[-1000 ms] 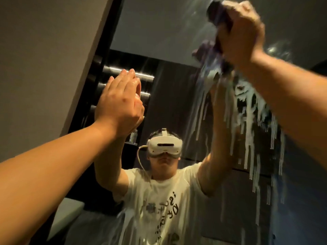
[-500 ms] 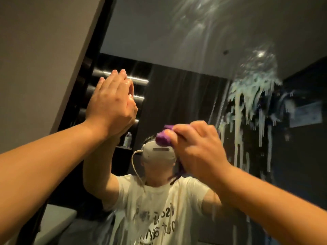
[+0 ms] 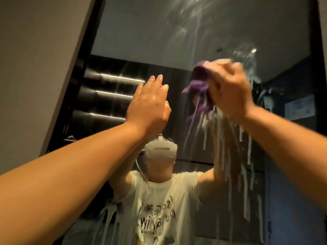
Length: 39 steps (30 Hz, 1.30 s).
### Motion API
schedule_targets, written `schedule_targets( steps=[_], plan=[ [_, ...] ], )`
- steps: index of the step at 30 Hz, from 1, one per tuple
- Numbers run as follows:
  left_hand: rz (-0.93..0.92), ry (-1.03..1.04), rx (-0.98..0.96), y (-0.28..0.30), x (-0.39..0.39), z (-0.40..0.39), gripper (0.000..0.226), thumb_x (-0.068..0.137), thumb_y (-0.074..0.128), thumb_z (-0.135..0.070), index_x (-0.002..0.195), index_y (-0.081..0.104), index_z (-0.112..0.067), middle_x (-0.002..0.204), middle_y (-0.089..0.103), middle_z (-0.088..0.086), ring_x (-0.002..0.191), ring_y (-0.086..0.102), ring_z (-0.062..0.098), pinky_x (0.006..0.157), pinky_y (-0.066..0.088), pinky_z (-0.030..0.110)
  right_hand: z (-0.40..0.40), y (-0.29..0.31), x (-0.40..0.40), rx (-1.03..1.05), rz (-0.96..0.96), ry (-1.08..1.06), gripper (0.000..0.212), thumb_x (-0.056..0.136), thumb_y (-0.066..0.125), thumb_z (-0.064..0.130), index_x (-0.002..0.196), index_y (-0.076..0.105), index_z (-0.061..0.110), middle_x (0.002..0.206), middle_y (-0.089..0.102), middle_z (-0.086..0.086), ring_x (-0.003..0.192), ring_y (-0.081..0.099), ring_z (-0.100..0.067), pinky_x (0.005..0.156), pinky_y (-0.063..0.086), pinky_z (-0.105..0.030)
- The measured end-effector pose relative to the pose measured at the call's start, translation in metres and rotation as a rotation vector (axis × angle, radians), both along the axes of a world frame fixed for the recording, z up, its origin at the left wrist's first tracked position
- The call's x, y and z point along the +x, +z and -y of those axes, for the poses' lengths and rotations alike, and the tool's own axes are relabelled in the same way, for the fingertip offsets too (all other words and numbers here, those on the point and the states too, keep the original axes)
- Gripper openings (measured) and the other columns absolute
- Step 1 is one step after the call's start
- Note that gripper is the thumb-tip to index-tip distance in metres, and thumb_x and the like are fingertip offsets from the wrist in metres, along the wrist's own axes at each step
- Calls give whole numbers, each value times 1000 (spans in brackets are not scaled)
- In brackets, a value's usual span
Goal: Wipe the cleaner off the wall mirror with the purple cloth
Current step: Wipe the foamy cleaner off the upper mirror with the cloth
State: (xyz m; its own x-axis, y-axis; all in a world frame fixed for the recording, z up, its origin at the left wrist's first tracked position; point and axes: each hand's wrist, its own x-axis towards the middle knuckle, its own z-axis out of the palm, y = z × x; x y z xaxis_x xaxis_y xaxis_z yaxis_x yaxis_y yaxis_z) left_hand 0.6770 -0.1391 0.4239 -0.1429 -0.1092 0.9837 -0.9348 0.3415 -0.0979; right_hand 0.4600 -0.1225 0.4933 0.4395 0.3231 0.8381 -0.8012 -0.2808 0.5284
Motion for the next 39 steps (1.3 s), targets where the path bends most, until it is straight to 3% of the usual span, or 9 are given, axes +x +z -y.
schedule_targets(
  steps=[3, 11, 17, 20, 24, 31, 35, 37, 39],
  plan=[
    [0, 45, 11, -1, -7, 15, 57, 99, 35, -30, 152, 28, -13, 164, 13, 8, 152, 4, 24, 122, 2, 44, 7, 90, -42, 22, 345, -114, 39, 101, 42, 21, 139, 54, 20, 135, 52, -19, 123, 48, -40, 103, 41, -47],
    [15, 88, -15, -2, -5, 23, 65, 93, 26, -38, 153, 26, -14, 164, 14, 7, 152, 6, 23, 123, 6, 44, 17, 162, -95, 169, 652, -253, 41, 97, 42, 24, 136, 53, 23, 142, 44, -20, 130, 37, -49, 112, 34, -53],
    [7, 77, -45, -4, -7, 21, 65, 91, 25, -37, 151, 31, -10, 162, 19, 10, 151, 10, 26, 123, 10, 48, 18, 113, -76, 178, 327, -234, 47, 96, 44, 37, 141, 51, 29, 141, 51, -14, 124, 44, -46, 105, 41, -53],
    [-3, 55, -48, -4, -7, 20, 63, 92, 27, -36, 149, 34, -11, 162, 21, 10, 151, 11, 26, 123, 9, 47, 24, 33, -45, 104, 78, -177, 44, 93, 41, 36, 130, 62, 28, 125, 62, -8, 114, 55, -39, 96, 47, -47],
    [-1, 48, -69, -4, -7, 20, 61, 91, 31, -33, 146, 39, -9, 160, 25, 12, 150, 15, 28, 121, 10, 49, 35, -82, -9, 6, -114, -194, 41, 91, 66, 27, 132, 63, 25, 125, 65, 0, 102, 58, -34, 76, 48, -45],
    [19, 57, -58, -4, -4, 14, 61, 91, 31, -32, 146, 39, -7, 159, 27, 14, 149, 17, 30, 121, 12, 50, 29, -221, 26, 118, -389, -204, 35, 103, 46, 30, 135, 57, 23, 132, 60, 0, 103, 59, -29, 81, 48, -42],
    [29, 86, -43, -5, -5, 15, 57, 96, 34, -30, 149, 34, -8, 161, 23, 13, 150, 14, 29, 122, 12, 49, 13, -209, 25, 285, -424, -11, 27, 97, 58, 21, 123, 66, 25, 122, 65, 3, 98, 62, -25, 79, 52, -41],
    [26, 93, -37, -4, -5, 16, 57, 96, 36, -29, 149, 33, -9, 161, 22, 13, 150, 13, 29, 122, 11, 49, 6, -166, 15, 398, -291, 90, 25, 98, 55, 17, 116, 67, 30, 113, 65, 10, 99, 62, -16, 85, 54, -39],
    [21, 96, -39, -3, -6, 16, 57, 96, 36, -30, 149, 34, -9, 161, 22, 13, 150, 14, 29, 122, 12, 49, 2, -111, -1, 264, -98, 91, 32, 96, 52, 14, 121, 65, 29, 118, 62, 6, 108, 58, -15, 94, 49, -35]
  ],
)
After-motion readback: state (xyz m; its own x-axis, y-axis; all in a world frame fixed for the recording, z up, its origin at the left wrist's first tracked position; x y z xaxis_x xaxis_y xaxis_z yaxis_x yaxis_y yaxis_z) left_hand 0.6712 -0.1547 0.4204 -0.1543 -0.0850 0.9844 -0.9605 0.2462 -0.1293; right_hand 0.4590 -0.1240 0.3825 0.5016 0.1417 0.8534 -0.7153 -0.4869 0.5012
